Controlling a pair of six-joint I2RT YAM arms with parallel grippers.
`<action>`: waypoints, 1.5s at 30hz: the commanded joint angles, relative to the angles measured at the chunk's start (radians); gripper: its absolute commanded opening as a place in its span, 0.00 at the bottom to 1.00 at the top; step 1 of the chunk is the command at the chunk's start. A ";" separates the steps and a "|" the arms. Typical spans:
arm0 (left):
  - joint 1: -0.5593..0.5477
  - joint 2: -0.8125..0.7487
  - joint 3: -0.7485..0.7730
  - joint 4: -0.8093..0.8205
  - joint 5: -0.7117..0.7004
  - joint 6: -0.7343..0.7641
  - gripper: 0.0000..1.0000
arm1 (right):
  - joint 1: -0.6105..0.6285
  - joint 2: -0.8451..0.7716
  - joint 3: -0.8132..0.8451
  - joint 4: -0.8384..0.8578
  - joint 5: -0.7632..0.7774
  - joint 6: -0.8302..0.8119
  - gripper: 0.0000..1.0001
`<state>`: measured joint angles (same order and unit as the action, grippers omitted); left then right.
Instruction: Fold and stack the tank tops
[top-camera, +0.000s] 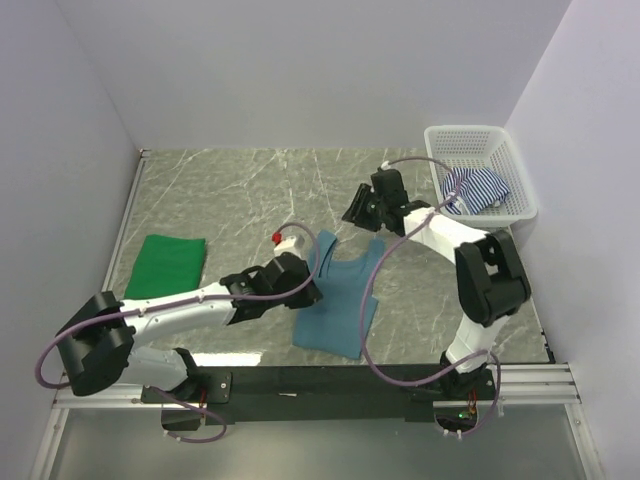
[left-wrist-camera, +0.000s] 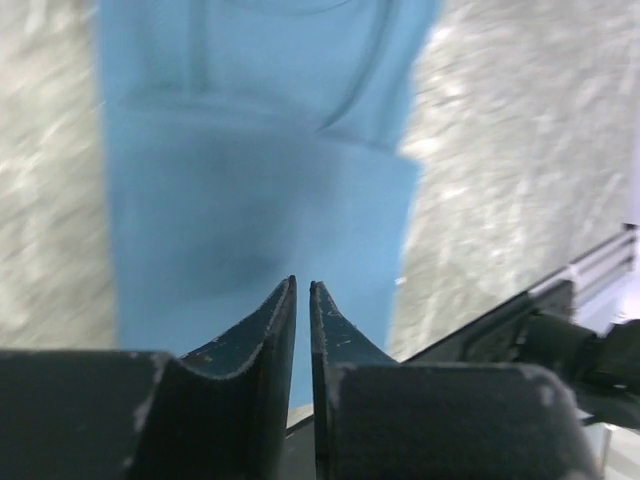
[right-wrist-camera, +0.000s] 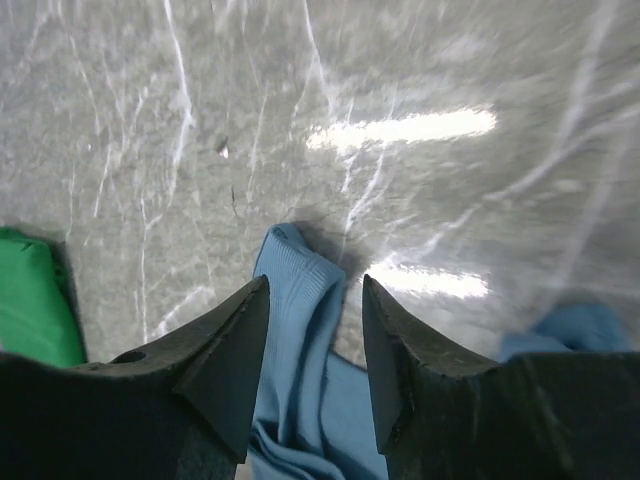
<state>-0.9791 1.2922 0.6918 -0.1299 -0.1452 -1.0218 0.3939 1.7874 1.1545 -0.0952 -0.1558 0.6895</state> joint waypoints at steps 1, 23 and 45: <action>-0.006 0.054 0.083 0.021 0.033 0.063 0.16 | -0.009 -0.129 0.040 -0.136 0.154 -0.094 0.49; -0.204 0.303 0.146 0.185 0.090 -0.018 0.13 | 0.112 -0.054 0.014 -0.345 0.567 -0.200 0.39; -0.271 0.397 0.149 0.216 0.091 -0.052 0.11 | 0.148 0.061 0.090 -0.331 0.565 -0.211 0.40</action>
<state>-1.2388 1.6703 0.8207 0.0463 -0.0635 -1.0641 0.5285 1.8435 1.2064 -0.4423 0.3981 0.4850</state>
